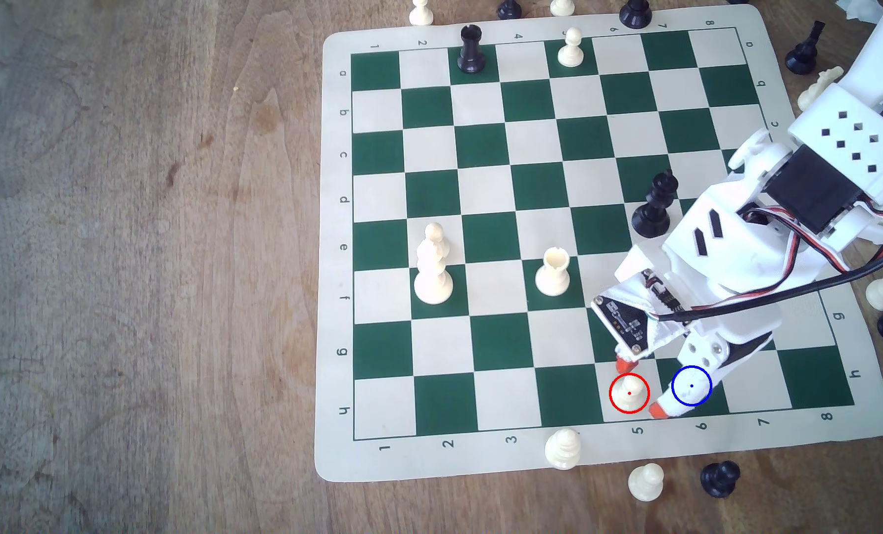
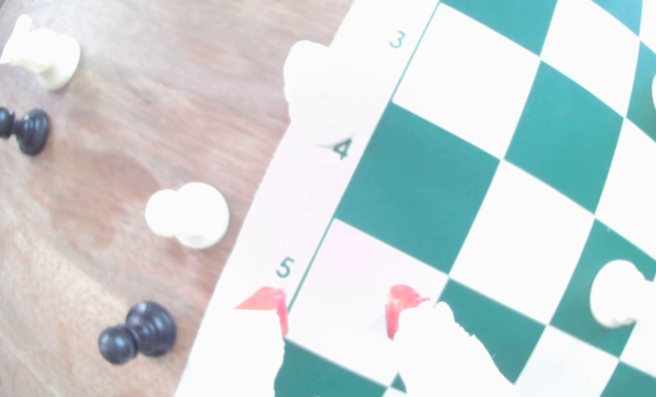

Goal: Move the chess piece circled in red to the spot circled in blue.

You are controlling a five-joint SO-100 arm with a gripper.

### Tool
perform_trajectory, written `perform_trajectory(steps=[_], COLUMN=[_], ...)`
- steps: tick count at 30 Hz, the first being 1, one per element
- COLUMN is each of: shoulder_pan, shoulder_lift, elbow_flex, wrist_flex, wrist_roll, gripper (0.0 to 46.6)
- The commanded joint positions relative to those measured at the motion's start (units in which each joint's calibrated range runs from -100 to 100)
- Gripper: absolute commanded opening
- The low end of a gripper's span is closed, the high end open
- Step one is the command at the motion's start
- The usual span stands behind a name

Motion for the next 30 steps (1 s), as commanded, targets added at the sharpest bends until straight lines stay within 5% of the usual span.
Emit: perform_trajectory(steps=[1, 10, 18, 30], shoulder_pan=[1.0, 0.8, 0.7, 0.5], shoulder_lift=[-2.9, -2.8, -2.9, -5.3], elbow_flex=[-5.2, -4.5, -4.5, -9.6], wrist_flex=[-1.0, -1.0, -1.0, 3.1], wrist_roll=[-0.2, -0.3, -0.3, -0.4], gripper=[14.7, 12.6, 0.2, 0.2])
